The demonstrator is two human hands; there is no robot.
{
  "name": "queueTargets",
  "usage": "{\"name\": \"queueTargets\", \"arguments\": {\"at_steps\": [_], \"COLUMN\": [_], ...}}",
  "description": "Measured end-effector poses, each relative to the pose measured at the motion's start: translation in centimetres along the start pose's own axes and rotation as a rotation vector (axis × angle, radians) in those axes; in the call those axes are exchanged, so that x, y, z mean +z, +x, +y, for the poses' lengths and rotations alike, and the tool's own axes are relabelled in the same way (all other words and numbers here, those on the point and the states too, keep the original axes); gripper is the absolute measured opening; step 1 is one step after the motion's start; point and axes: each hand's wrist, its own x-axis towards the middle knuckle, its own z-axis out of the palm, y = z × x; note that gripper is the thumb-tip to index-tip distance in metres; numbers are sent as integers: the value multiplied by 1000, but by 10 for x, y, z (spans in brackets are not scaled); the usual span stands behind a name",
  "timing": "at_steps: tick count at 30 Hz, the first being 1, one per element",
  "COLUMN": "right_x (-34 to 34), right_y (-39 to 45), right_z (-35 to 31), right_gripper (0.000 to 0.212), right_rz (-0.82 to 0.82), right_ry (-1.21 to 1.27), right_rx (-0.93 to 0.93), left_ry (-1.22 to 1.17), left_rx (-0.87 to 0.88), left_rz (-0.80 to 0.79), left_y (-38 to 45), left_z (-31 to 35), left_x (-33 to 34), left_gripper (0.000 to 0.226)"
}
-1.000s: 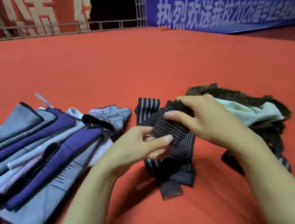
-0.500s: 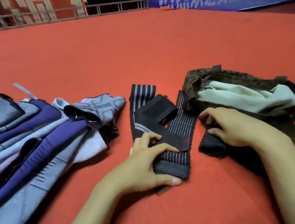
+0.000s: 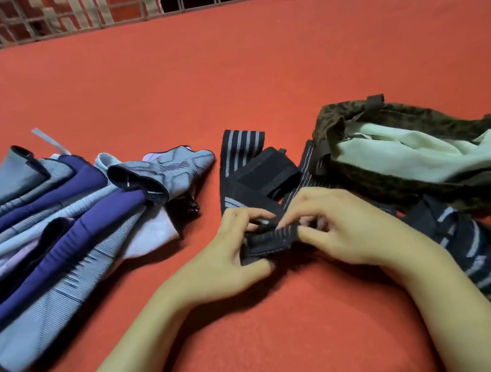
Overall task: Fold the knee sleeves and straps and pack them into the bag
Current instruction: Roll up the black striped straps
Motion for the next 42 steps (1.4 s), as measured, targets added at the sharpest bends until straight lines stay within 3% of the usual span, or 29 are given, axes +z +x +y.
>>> {"name": "queueTargets", "arguments": {"at_steps": [5, 9, 12, 14, 16, 20, 23, 28, 31, 35, 40, 42], "right_x": [0, 1, -2, 1, 9, 15, 25, 17, 6, 5, -22, -28], "right_y": [1, 1, -2, -1, 4, 13, 15, 21, 18, 10, -1, -5], "right_z": [-5, 1, 0, -1, 0, 1, 1, 6, 8, -5, -30, -38], "right_gripper": [21, 15, 16, 27, 38, 50, 46, 55, 60, 72, 42, 43], "right_rz": [197, 294, 213, 91, 57, 180, 255, 667, 729, 609, 425, 285], "right_ry": [-18, -29, -8, -5, -107, -135, -118, -33, 91, 309, 1131, 1260], "right_rx": [-99, -34, -19, -59, -119, -173, -162, 111, 168, 210, 121, 51], "left_ry": [284, 67, 13, -30, -52, -30, 74, 251, 109, -198, -574, -599], "left_rx": [8, -15, 10, 17, -11, -4, 105, 125, 51, -62, -239, -282], "left_rz": [30, 67, 126, 269, 378, 330, 260, 282, 212, 131, 121, 64], "left_y": [0, 2, 2, 3, 4, 3, 3, -1, -3, -4, 15, 21], "left_z": [6, 2, -1, -1, -1, 4, 4, 4, 12, 13, -4, -8], "left_x": [16, 18, 20, 24, 25, 25, 30, 36, 31, 10, 3, 6], "left_gripper": [83, 80, 67, 54, 56, 55, 42, 49, 49, 39, 42, 52]}}
